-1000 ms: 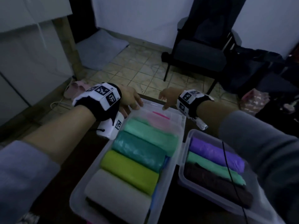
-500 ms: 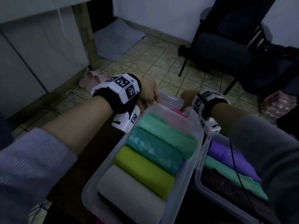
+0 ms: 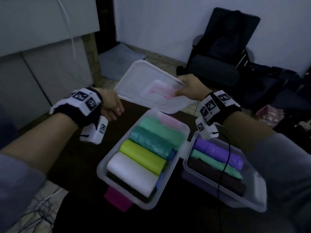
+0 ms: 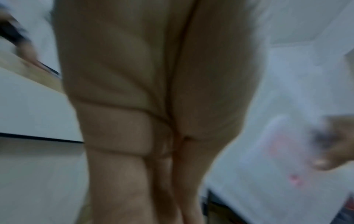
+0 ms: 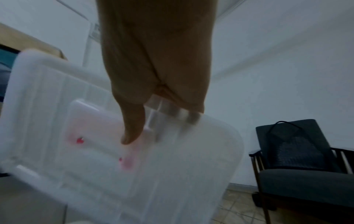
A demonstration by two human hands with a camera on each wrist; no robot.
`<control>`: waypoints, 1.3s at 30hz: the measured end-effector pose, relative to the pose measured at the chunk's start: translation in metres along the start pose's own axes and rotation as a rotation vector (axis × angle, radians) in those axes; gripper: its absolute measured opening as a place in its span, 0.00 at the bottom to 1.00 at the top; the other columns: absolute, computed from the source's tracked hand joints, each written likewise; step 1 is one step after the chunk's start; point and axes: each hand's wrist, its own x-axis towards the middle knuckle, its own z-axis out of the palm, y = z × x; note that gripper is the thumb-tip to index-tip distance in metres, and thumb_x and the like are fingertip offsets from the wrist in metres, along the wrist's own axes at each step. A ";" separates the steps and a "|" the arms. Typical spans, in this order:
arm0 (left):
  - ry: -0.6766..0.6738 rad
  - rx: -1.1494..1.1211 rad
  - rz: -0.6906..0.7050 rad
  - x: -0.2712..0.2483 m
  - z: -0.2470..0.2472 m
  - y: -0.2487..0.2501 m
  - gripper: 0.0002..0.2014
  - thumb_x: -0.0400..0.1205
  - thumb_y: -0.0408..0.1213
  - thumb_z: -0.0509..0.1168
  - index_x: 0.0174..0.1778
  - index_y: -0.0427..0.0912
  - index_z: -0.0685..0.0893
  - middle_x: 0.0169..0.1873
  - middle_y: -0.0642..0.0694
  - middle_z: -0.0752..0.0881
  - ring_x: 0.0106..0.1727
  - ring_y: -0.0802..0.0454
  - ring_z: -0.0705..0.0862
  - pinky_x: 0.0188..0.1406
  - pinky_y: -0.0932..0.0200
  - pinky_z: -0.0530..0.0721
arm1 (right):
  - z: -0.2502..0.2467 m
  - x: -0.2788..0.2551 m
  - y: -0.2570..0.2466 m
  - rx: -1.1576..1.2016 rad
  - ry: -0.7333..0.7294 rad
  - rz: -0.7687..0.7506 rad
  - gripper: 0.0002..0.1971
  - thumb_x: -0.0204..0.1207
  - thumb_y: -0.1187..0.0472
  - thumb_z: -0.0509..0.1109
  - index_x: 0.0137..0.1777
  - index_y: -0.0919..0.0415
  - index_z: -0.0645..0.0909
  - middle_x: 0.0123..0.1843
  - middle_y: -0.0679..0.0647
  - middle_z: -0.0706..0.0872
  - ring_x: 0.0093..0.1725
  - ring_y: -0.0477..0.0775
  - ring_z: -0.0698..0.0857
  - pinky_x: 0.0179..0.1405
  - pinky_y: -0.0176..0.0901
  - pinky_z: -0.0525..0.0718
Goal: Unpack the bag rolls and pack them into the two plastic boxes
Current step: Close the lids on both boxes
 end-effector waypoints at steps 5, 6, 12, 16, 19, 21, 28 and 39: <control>0.263 -0.246 0.002 -0.027 0.009 -0.050 0.15 0.86 0.27 0.52 0.68 0.26 0.72 0.66 0.25 0.77 0.36 0.42 0.81 0.36 0.53 0.78 | 0.023 -0.062 -0.018 -0.002 0.158 -0.244 0.06 0.68 0.67 0.76 0.43 0.67 0.84 0.41 0.59 0.85 0.43 0.57 0.83 0.41 0.44 0.76; 0.289 -0.295 0.018 -0.032 0.015 -0.058 0.16 0.86 0.28 0.53 0.68 0.25 0.72 0.65 0.24 0.77 0.32 0.45 0.78 0.35 0.56 0.77 | 0.030 -0.074 -0.017 -0.016 0.176 -0.319 0.05 0.67 0.68 0.75 0.42 0.67 0.85 0.42 0.59 0.87 0.43 0.58 0.85 0.43 0.47 0.78; 0.137 -0.432 0.019 -0.057 0.056 -0.078 0.26 0.85 0.54 0.52 0.62 0.34 0.80 0.57 0.39 0.83 0.50 0.44 0.80 0.47 0.53 0.76 | 0.070 -0.120 -0.001 -0.072 -0.053 -0.387 0.15 0.64 0.75 0.68 0.47 0.58 0.82 0.53 0.39 0.77 0.69 0.60 0.76 0.73 0.76 0.55; 0.268 -0.248 0.118 -0.060 0.076 -0.089 0.11 0.80 0.38 0.67 0.55 0.37 0.85 0.56 0.39 0.84 0.53 0.47 0.81 0.56 0.55 0.79 | 0.068 -0.140 -0.012 -0.102 -0.329 -0.259 0.22 0.67 0.70 0.72 0.61 0.56 0.78 0.65 0.44 0.74 0.78 0.51 0.63 0.79 0.68 0.43; 0.358 -0.165 0.119 -0.064 0.087 -0.090 0.13 0.78 0.38 0.69 0.57 0.39 0.84 0.60 0.40 0.83 0.64 0.43 0.79 0.68 0.51 0.74 | 0.054 -0.145 -0.028 -0.150 -0.545 -0.160 0.24 0.70 0.64 0.72 0.67 0.53 0.76 0.71 0.49 0.71 0.75 0.50 0.65 0.78 0.53 0.52; 0.388 -0.146 0.106 -0.068 0.094 -0.088 0.13 0.79 0.39 0.68 0.59 0.40 0.82 0.61 0.41 0.82 0.65 0.43 0.78 0.66 0.51 0.73 | 0.049 -0.141 -0.035 -0.150 -0.573 -0.104 0.17 0.75 0.63 0.70 0.65 0.57 0.80 0.71 0.53 0.75 0.70 0.49 0.70 0.72 0.38 0.63; 0.461 -0.046 -0.030 -0.076 0.126 -0.086 0.22 0.85 0.48 0.54 0.72 0.40 0.68 0.66 0.35 0.73 0.66 0.36 0.74 0.61 0.43 0.73 | 0.069 -0.107 -0.014 -0.061 -0.037 0.218 0.16 0.84 0.60 0.57 0.67 0.68 0.74 0.68 0.64 0.77 0.66 0.61 0.76 0.59 0.43 0.72; 0.489 0.157 0.001 -0.045 0.117 -0.089 0.25 0.86 0.52 0.49 0.66 0.33 0.73 0.64 0.31 0.74 0.64 0.34 0.74 0.61 0.43 0.73 | 0.062 -0.104 -0.005 -0.081 -0.031 0.389 0.16 0.82 0.60 0.62 0.59 0.73 0.81 0.57 0.66 0.83 0.58 0.62 0.82 0.48 0.45 0.78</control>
